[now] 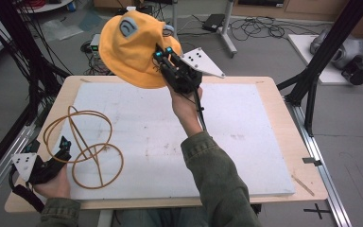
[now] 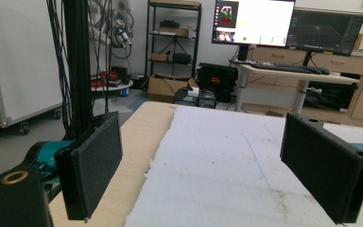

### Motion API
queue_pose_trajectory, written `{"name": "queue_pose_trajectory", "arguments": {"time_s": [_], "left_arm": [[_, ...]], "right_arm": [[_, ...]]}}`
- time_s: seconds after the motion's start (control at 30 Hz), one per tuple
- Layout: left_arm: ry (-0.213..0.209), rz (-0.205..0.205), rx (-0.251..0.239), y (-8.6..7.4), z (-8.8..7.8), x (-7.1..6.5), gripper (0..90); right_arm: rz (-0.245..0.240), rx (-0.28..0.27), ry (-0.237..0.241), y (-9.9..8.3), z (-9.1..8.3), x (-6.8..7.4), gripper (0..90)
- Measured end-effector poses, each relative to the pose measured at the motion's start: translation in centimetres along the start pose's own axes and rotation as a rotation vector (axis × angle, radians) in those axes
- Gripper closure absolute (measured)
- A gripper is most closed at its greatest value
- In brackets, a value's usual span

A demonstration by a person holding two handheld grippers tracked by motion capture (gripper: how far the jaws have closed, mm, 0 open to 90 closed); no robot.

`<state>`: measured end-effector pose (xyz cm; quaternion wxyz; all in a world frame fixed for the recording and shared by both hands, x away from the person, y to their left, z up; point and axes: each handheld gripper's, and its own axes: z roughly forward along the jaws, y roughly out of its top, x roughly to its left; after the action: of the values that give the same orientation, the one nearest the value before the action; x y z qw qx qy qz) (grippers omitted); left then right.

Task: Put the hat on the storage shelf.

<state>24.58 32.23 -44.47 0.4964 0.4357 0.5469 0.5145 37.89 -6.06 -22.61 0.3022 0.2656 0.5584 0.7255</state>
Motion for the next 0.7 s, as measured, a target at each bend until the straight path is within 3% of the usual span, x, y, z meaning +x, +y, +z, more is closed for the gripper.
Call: {"name": "queue_pose_trajectory", "arguments": {"time_s": [0.17, 0.2, 0.23, 0.33, 0.4, 0.43, 0.47, 0.5, 0.53, 0.57, 0.63, 0.7], "left_arm": [[-0.002, 0.001, 0.001, 0.0, 0.0, 0.0, 14.0], [-0.001, 0.000, 0.000, 0.0, 0.0, 0.0, 14.0], [0.000, -0.001, 0.001, 0.0, 0.0, 0.0, 14.0], [-0.001, -0.003, 0.004, 0.0, 0.0, 0.1, 14.1], [0.001, -0.006, 0.003, -0.1, 0.0, 0.1, 14.0], [0.001, -0.008, 0.002, -0.1, 0.0, 0.2, 14.1], [0.002, -0.009, 0.001, -0.1, 0.1, 0.2, 14.1], [0.002, -0.008, 0.002, -0.1, 0.1, 0.2, 14.1], [0.002, -0.011, 0.004, -0.1, 0.1, 0.3, 14.1], [0.003, -0.012, 0.004, -0.1, 0.1, 0.3, 14.1], [0.007, -0.015, 0.001, -0.1, 0.1, 0.4, 14.1], [0.007, -0.019, 0.000, -0.1, 0.0, 0.4, 14.1]], "right_arm": [[0.027, 0.021, 0.157, 0.2, 0.5, 2.4, 88.0], [0.027, 0.021, 0.157, 0.2, 0.5, 2.4, 88.0], [0.039, 0.035, 0.221, 0.3, 0.7, 3.3, 88.0], [0.045, 0.056, 0.308, 0.4, 1.1, 4.6, 88.0], [0.052, 0.074, 0.402, 0.4, 1.3, 5.5, 88.0], [0.059, 0.085, 0.431, 0.3, 1.4, 5.9, 88.0], [0.059, 0.085, 0.431, 0.3, 1.4, 5.9, 88.0], [0.060, 0.106, 0.498, 0.2, 1.7, 6.5, 88.0], [0.060, 0.106, 0.498, 0.2, 1.7, 6.5, 88.0], [0.064, 0.134, 0.563, 0.0, 2.0, 7.3, 88.0], [0.067, 0.143, 0.584, 0.0, 2.1, 7.6, 88.0], [0.062, 0.192, 0.661, -0.2, 2.6, 8.6, 88.0]]}}
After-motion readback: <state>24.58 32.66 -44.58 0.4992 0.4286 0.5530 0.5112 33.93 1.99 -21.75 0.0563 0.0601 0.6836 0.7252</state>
